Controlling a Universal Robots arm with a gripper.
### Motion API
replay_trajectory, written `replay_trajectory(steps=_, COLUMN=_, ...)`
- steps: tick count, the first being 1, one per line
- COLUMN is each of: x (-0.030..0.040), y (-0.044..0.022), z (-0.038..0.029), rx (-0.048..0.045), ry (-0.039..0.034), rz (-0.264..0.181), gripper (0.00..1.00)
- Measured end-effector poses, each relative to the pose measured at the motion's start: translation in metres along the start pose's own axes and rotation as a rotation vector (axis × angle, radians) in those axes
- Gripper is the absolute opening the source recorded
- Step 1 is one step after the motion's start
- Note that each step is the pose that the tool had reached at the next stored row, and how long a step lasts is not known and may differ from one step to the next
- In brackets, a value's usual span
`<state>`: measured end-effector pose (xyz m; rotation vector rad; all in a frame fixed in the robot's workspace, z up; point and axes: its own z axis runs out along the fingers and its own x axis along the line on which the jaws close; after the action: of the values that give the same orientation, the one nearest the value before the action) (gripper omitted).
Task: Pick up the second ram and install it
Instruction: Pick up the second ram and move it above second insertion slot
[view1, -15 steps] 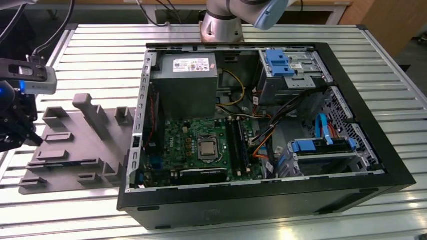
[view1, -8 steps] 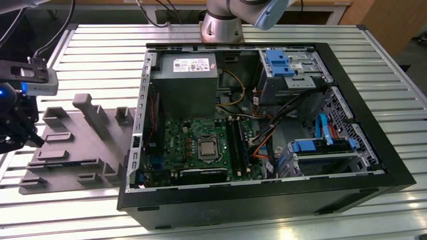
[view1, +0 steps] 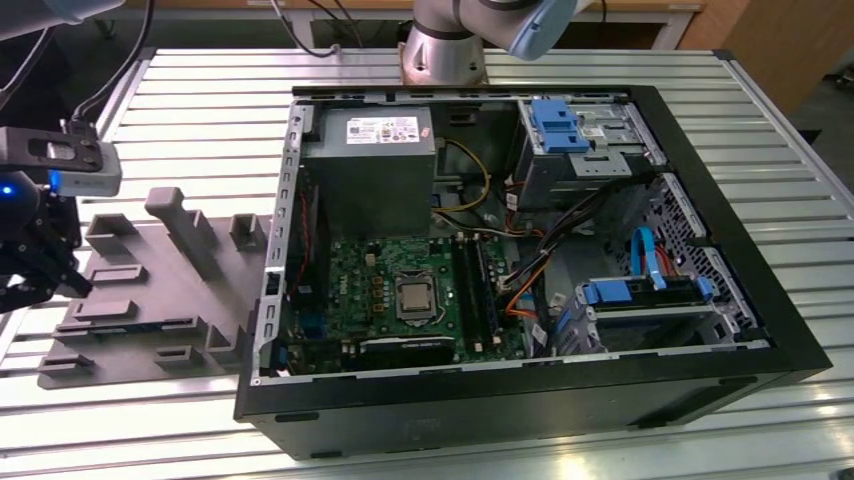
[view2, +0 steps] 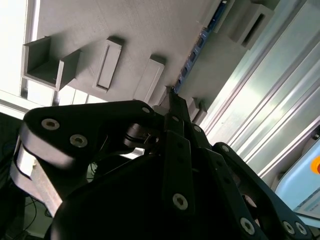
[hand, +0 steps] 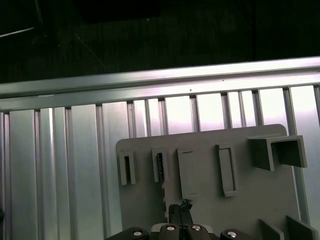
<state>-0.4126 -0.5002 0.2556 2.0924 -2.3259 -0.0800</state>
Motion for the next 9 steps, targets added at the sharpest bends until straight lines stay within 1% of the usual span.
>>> replay_trajectory(steps=9, x=0.0002, y=-0.0017, z=0.0054, rx=-0.0006, ry=0.0006, rz=-0.003, gripper=0.11)
